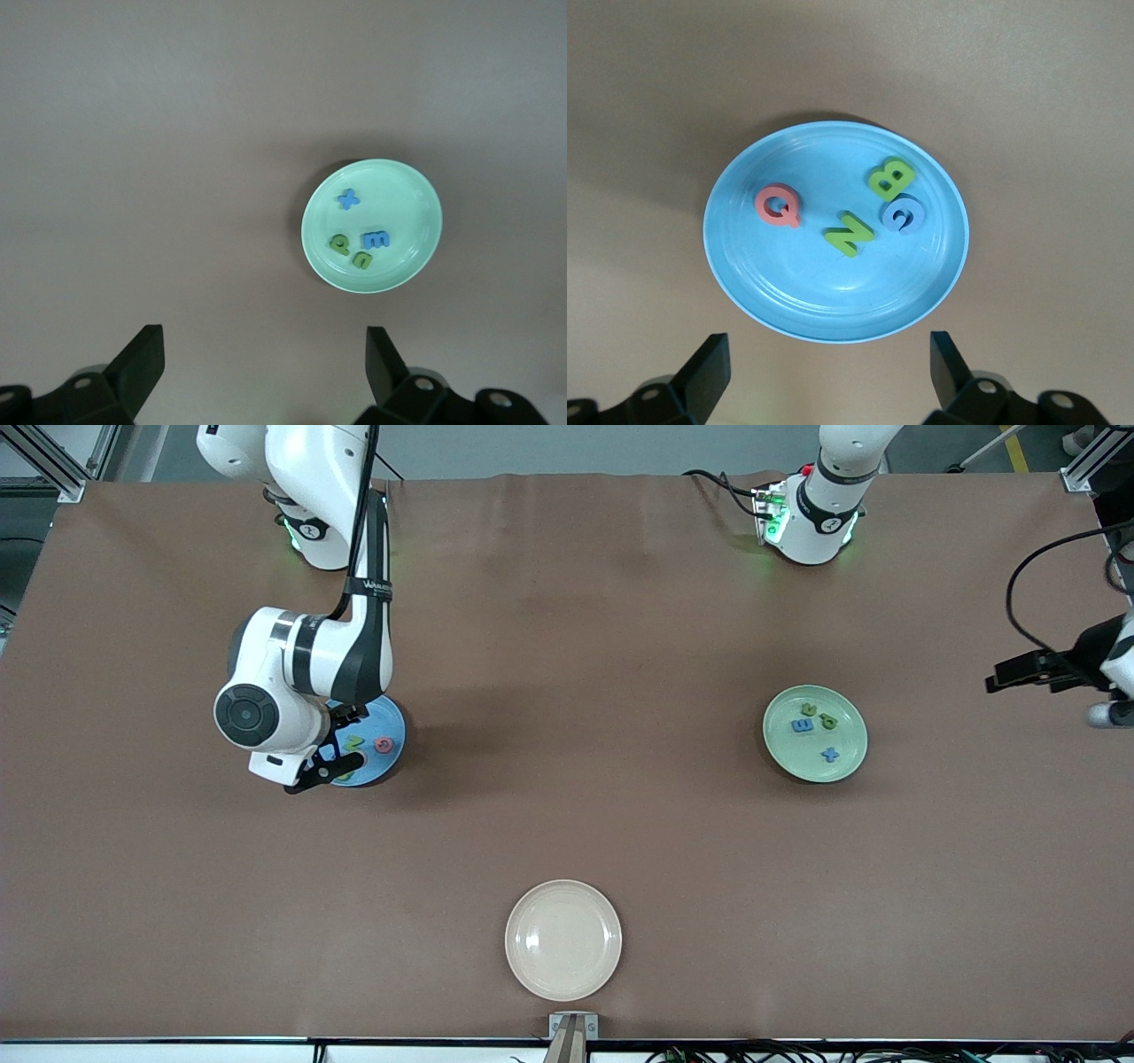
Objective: Sort uppercase to blue plate, lowercase to green plate
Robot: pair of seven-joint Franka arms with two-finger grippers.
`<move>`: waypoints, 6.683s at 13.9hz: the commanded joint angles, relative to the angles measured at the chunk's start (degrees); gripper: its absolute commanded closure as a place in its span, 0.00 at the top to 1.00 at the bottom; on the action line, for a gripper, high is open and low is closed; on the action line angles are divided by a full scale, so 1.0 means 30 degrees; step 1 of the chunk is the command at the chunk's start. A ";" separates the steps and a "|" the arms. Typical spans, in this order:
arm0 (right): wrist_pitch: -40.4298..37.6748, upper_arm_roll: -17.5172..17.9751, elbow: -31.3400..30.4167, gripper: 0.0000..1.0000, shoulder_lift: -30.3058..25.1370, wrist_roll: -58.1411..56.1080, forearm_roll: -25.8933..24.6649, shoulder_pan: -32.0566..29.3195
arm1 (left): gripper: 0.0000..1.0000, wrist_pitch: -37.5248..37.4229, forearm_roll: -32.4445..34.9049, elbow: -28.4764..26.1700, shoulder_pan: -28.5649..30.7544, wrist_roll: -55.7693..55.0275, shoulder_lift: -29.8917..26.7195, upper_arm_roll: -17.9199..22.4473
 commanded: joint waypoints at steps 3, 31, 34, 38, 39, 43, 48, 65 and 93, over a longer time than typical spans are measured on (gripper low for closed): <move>-0.0142 -0.0460 0.0052 1.00 -0.0105 -0.0216 -0.0006 -0.0243 | 1.00 -0.2483 -0.0240 0.3650 -0.0059 -0.0191 0.0151 -0.0105; -0.4243 0.6498 0.7494 1.00 -0.5926 0.6133 -0.4479 -1.1339 | 1.00 -0.2837 -0.0035 0.3305 -1.5177 -0.1539 -0.1518 1.2962; -0.4391 1.0419 0.7494 1.00 -0.8327 0.7482 -0.7348 -1.4207 | 1.00 -0.2516 -0.0064 0.3302 -1.5176 -0.1510 -0.1637 1.2991; -0.4478 1.7218 0.7057 1.00 -1.0910 1.0121 -1.0578 -1.9042 | 1.00 -0.2427 -0.0005 0.3449 -1.5205 -0.1510 -0.1607 1.2991; -0.4449 1.8132 0.6823 1.00 -1.1321 1.0300 -1.0699 -1.9894 | 1.00 -0.2427 -0.0034 0.3478 -1.5205 -0.1510 -0.1665 1.2991; -0.4712 2.1678 0.6206 1.00 -1.2554 1.0273 -1.0729 -2.4052 | 1.00 -0.2456 -0.0006 0.3596 -1.5263 -0.1510 -0.1695 1.2962; -0.5358 2.2712 0.6322 1.00 -1.2966 1.0331 -1.1194 -2.5732 | 1.00 -0.2544 -0.0006 0.3712 -1.5351 -0.1510 -0.1608 1.2961; -0.6233 2.2683 0.9278 1.00 -1.2703 1.0273 -1.2428 -2.5761 | 1.00 -0.2544 0.0024 0.3742 -1.5205 -0.1568 -0.1695 1.2551; -0.5298 2.2682 0.5151 1.00 -1.6921 1.0390 -1.1960 -2.5762 | 1.00 -0.2515 0.0024 0.3771 -1.5205 -0.1598 -0.1695 1.2581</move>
